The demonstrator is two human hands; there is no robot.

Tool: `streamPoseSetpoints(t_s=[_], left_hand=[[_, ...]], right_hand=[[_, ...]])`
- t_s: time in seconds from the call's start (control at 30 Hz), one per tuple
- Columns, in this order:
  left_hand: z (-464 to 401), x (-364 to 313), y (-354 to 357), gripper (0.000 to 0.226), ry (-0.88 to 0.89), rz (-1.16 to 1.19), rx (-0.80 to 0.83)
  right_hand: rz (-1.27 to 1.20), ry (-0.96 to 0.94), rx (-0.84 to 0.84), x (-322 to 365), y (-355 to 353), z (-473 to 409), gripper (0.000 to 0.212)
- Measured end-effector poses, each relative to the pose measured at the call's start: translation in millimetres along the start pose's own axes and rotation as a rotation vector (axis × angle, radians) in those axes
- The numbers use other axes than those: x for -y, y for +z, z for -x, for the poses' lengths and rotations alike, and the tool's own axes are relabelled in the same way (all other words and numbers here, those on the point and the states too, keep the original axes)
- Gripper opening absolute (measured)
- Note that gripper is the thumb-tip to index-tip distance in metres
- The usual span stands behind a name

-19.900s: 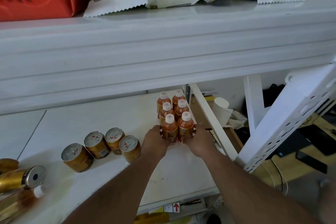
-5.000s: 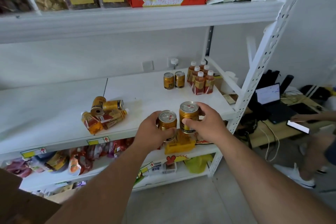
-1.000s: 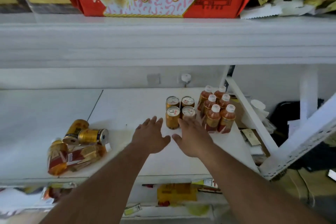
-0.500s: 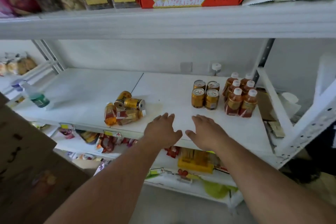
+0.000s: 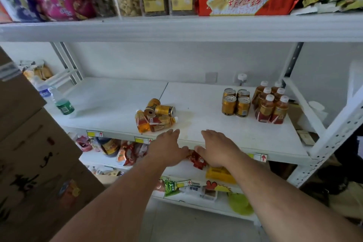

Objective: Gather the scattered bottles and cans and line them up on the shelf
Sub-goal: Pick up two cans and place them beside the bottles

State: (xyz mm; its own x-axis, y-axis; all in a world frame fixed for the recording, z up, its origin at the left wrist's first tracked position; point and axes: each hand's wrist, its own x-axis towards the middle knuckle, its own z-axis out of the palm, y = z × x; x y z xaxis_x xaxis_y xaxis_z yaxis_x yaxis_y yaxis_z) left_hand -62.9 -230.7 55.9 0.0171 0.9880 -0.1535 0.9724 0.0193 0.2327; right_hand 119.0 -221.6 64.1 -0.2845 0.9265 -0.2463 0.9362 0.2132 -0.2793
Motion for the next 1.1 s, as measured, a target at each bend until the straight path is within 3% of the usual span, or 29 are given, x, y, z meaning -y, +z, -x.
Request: streamPoseSetpoints(t_s=[0.27, 0.5, 0.93, 1.1], left_hand=[[33.6, 93.2, -2.6, 0.082, -0.013, 0.062, 0.005], [32.8, 134.9, -5.6, 0.079, -0.019, 0.103, -0.015], [-44.9, 135.3, -31.3, 0.076, -0.067, 0.061, -0.010], [-76.8, 138.3, -41.4, 0.063, -0.091, 0.136, 0.023]], right_hand=[[0.016, 0.015, 0.018, 92.6, 29.5, -0.6, 0.074], [0.050, 0.000, 0.021, 134.0, 40.5, -15.0, 0.073], [0.006, -0.019, -0.028, 116.9, 18.6, -103.4, 0.067], [-0.015, -0.004, -0.014, 108.6, 9.2, -136.8, 0.062]])
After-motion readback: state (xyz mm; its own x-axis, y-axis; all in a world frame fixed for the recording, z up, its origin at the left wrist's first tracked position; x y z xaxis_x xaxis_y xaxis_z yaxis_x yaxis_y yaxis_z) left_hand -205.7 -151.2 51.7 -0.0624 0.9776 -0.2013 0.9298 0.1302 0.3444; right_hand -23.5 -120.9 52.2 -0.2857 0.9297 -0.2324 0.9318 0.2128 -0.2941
